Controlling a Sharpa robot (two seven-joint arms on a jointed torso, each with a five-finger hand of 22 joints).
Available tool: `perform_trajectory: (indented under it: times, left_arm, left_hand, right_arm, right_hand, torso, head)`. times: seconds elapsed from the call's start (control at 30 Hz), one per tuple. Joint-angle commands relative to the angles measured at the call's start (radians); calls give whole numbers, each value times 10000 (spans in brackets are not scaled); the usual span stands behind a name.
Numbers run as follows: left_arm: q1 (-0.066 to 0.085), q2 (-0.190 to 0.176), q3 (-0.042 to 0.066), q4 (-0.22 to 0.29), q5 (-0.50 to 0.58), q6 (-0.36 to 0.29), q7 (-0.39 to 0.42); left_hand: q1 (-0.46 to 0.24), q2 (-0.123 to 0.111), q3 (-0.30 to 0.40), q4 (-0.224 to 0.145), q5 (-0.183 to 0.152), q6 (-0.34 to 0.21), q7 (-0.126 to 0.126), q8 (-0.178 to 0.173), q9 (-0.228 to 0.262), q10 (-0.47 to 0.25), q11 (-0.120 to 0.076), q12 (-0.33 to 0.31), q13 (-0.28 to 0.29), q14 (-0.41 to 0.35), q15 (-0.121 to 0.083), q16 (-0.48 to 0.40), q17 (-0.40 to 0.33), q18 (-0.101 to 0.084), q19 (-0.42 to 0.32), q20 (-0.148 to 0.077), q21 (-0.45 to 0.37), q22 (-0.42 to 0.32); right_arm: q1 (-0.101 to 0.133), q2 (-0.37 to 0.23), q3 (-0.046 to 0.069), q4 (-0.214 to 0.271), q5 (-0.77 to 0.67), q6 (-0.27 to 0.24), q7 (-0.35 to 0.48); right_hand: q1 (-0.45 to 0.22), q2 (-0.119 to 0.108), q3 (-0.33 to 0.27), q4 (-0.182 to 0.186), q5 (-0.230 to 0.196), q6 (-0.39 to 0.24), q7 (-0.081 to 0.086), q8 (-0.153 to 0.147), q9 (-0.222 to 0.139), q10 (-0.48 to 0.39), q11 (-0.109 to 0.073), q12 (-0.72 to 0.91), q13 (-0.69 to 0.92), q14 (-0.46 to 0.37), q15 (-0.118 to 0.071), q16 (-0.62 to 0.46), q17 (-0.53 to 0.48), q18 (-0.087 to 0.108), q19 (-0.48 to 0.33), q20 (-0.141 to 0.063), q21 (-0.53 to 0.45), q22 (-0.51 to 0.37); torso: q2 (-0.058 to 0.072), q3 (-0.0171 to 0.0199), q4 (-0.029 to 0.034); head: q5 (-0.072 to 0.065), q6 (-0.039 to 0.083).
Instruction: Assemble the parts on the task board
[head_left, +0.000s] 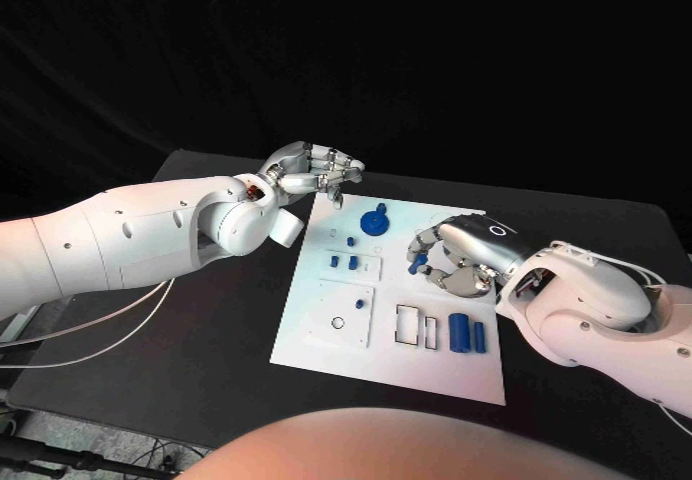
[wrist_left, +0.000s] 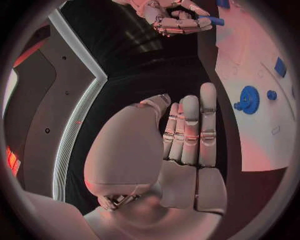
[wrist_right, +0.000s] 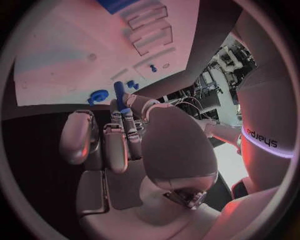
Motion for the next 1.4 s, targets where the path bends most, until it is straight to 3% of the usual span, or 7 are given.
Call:
perform_trajectory:
  times: [0.03,0.3,0.53,0.9,1.4]
  left_arm:
    - [8,43,8,-18,68,165,69]
    - [9,173,8,-113,74,157,68]
    - [9,285,8,-153,76,188,56]
    - [10,321,7,-151,76,208,33]
    - [11,343,7,-144,76,234,15]
  left_hand:
    - [-92,-41,3,-10,-42,-67,11,-20,8,-86,-4,33,12,1,58,52,7,60,40,-8,-53,-9]
    - [-92,-41,3,-10,-42,-67,11,-20,8,-86,-4,33,12,1,58,52,7,60,40,-8,-53,-9]
    - [-94,-35,8,-16,-41,-70,9,-17,14,-90,-6,40,14,-1,58,54,7,60,42,-7,-59,-13]
    - [-95,-32,10,-19,-41,-71,8,-15,18,-90,-6,45,15,-3,57,55,7,60,43,-7,-62,-16]
    - [-95,-32,10,-19,-41,-71,8,-15,18,-90,-6,45,15,-3,57,55,7,60,43,-7,-62,-16]
  right_arm:
    - [-51,275,5,168,123,-110,90]
    - [-315,1314,-28,135,110,-45,212]
    - [-738,1936,-69,-182,66,32,303]
    - [-1178,2378,-153,-734,42,129,382]
    - [-1450,2680,-202,-1078,-47,197,443]
  right_hand:
    - [-5,75,5,-56,55,36,0,6,9,590,-543,457,426,513,-50,33,285,-9,37,-86,10,6]
    - [-1,76,19,-63,69,19,8,-7,15,577,-534,449,426,515,-47,37,293,-8,35,-90,0,-1]
    - [10,76,41,-79,87,-6,17,-27,24,561,-522,440,429,516,-40,38,296,-9,34,-92,-10,-8]
    - [14,75,47,-85,93,-14,21,-34,27,555,-517,438,430,516,-38,36,294,-9,33,-92,-16,-12]
    - [20,62,63,-109,112,-51,35,-64,40,532,-499,430,437,515,-25,32,288,-11,32,-89,-20,-11]
  torso:
    - [5,2,-10]
    - [13,0,1]
    - [29,6,19]
    - [27,16,-13]
    - [28,-1,3]
  head:
    - [92,3]
    - [132,3]
    - [286,3]
    - [395,3]
    - [402,3]
